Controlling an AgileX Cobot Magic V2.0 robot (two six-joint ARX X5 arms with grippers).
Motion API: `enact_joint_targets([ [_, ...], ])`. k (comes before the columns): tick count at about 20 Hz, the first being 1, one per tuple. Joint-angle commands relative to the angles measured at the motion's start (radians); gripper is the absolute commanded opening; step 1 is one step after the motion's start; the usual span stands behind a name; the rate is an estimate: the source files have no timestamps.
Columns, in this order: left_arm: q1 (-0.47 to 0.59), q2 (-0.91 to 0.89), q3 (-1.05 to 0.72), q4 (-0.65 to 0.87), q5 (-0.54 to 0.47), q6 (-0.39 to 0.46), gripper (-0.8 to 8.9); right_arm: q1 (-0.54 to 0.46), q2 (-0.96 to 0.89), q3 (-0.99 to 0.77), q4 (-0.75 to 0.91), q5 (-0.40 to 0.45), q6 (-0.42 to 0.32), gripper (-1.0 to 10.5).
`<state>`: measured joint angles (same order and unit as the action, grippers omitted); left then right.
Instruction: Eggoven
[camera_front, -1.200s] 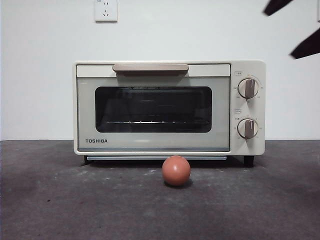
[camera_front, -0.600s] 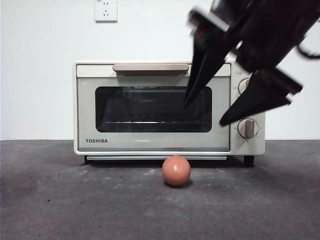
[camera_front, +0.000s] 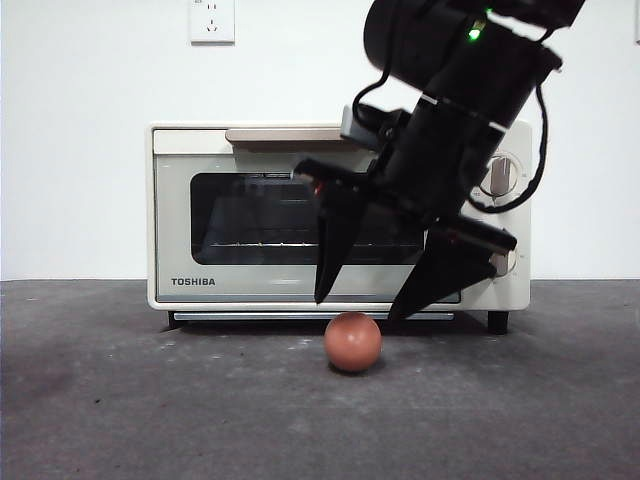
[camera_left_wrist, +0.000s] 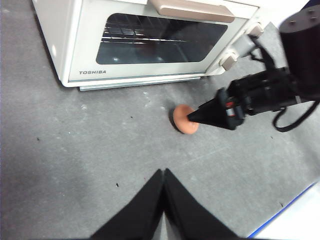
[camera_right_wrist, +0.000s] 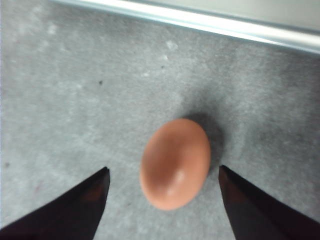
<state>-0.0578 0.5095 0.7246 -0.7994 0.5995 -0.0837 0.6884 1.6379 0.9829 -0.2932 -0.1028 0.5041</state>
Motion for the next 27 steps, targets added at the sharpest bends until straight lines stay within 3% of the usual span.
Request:
enact_joint_targets([
  [1,-0.006,0.004,0.018,0.01,0.002,0.016,0.07,0.01,0.048,0.023,0.009,0.024,0.011,3.4],
  [21,-0.01,0.004,0.018,0.006,0.002,0.012,0.07,0.02,0.128,0.027,0.061,0.068,0.016,3.2],
  [24,-0.01,0.004,0.018,0.006,0.002,0.012,0.07,0.021,0.128,0.027,0.053,0.071,0.016,2.5],
  [27,-0.01,0.004,0.018,0.006,0.002,0.012,0.07,0.022,0.128,0.027,0.05,0.061,0.016,0.8],
])
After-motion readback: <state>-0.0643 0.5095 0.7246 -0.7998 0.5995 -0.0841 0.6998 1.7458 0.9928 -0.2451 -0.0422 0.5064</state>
